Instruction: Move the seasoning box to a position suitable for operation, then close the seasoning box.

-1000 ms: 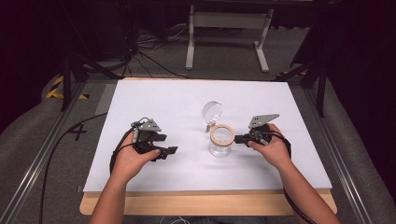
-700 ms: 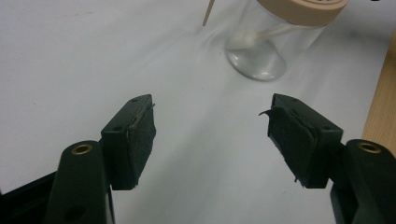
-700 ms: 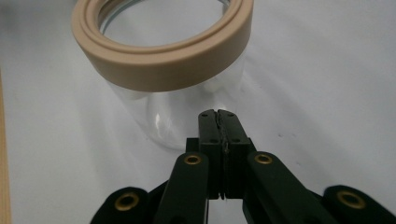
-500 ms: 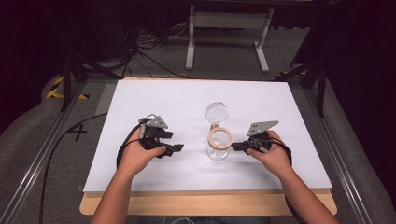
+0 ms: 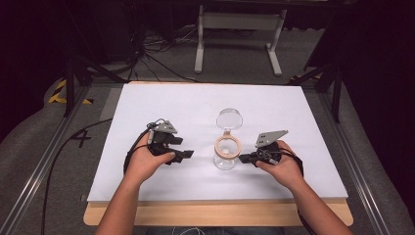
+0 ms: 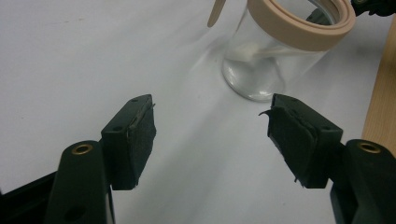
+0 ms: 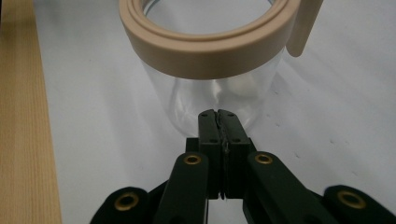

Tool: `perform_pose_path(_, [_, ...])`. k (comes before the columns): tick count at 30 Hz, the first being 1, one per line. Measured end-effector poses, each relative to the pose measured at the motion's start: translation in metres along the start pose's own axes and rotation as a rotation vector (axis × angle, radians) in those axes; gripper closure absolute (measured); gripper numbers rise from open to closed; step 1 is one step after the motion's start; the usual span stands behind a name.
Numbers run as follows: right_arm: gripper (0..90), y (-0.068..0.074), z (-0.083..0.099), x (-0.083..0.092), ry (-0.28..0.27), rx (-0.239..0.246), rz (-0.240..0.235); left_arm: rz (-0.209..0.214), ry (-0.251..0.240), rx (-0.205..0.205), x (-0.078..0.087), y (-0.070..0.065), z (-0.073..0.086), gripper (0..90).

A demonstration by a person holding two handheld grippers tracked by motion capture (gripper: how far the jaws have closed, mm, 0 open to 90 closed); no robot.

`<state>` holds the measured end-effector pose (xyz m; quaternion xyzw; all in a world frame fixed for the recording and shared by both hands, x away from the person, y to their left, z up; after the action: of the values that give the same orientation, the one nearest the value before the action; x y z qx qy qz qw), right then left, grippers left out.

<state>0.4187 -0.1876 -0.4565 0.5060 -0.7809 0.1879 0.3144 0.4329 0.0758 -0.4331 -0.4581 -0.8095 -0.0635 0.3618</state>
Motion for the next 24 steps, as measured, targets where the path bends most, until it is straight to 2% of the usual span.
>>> perform_pose_path(4, [89.6, -0.001, -0.001, 0.002, -0.007, 0.000, -0.001, 0.003, -0.008, 0.008, 0.000, -0.001, -0.001, 33.3])
perform_pose_path(10, [90.0, -0.002, -0.006, 0.018, -0.043, -0.013, 0.007, -0.013, -0.019, 0.012, 0.003, 0.001, -0.005, 37.0])
perform_pose_path(12, [90.0, -0.002, -0.009, 0.024, -0.059, -0.013, 0.013, -0.008, -0.041, 0.019, 0.005, 0.000, -0.008, 40.1])
perform_pose_path(13, [90.0, -0.001, -0.013, 0.028, -0.075, -0.014, 0.015, -0.005, -0.052, 0.024, 0.008, -0.001, -0.011, 45.1])
perform_pose_path(20, [90.0, 0.002, -0.022, 0.034, -0.103, -0.008, 0.014, -0.011, -0.047, 0.025, 0.011, 0.002, -0.017, 53.8])
perform_pose_path(23, [90.0, 0.003, -0.025, 0.035, -0.112, -0.005, 0.008, 0.001, -0.056, 0.047, 0.012, 0.003, -0.024, 59.1])
perform_pose_path(24, [90.0, 0.003, -0.026, 0.035, -0.115, -0.003, 0.007, 0.011, -0.060, 0.054, 0.013, 0.003, -0.026, 64.9])
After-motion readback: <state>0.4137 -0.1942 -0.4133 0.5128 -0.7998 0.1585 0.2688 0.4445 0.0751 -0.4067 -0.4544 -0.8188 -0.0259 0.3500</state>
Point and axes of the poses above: each handheld gripper's, and its own axes: x roughly backward along the jaws, z roughly out of its underside, y roughly to its left, the point moved 7 cm from there along -x, roughly forward along the jaws, and after that the axes turned 3 degrees about x, right-handed, at the moved point
